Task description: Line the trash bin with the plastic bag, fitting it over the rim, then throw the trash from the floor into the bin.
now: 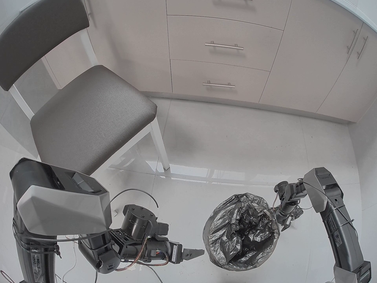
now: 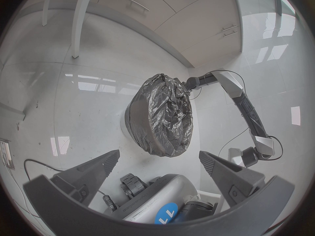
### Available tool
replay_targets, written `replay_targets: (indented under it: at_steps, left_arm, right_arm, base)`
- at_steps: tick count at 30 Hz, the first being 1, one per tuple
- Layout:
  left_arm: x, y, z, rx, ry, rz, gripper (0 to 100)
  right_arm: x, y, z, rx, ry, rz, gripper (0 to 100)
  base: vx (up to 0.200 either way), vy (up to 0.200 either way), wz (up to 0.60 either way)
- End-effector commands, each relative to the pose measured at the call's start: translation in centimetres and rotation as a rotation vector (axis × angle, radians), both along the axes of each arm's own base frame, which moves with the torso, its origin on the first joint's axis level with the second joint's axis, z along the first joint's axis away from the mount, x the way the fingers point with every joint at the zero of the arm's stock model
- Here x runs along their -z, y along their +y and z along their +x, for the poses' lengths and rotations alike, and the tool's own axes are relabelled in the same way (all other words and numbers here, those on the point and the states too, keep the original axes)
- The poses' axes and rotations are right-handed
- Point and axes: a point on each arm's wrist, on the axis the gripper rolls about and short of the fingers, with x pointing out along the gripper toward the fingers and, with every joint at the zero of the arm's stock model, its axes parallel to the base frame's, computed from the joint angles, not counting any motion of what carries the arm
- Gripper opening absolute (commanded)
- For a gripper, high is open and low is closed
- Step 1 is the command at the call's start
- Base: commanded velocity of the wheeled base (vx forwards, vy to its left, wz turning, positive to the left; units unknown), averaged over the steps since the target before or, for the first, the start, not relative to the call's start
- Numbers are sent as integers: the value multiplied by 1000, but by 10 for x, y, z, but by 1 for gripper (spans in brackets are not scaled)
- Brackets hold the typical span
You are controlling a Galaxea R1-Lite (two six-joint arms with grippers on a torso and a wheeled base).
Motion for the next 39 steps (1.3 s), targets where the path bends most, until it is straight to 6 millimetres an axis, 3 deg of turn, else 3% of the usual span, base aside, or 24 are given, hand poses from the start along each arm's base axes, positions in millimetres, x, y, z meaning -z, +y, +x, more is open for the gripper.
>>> replay_targets:
  at_steps: [1, 9, 13, 20, 26, 39]
  left_arm:
    - [1, 0, 0, 0, 1, 0, 100]
    - [1, 0, 0, 1, 0, 1, 100]
    - [1, 0, 0, 1, 0, 1, 100]
    - [1, 0, 0, 1, 0, 1, 100]
    - [1, 0, 0, 1, -9, -6, 100]
    - [6, 1, -1, -1, -27, -23, 100]
  right_arm:
    - [1, 3, -2, -5, 14, 3, 100]
    - [0, 4, -12, 44, 121, 12, 100]
    - [-5, 10, -8, 32, 89, 13, 100]
    - [-33, 10, 9, 52, -21, 23, 100]
    - [-42, 6, 19, 48, -110, 21, 100]
    - [-40, -5, 19, 40, -117, -2, 100]
  base:
    - [0, 0, 0]
    - [0, 0, 0]
    - [0, 0, 0]
    - [0, 0, 0]
    - [0, 0, 0]
    - [0, 0, 0]
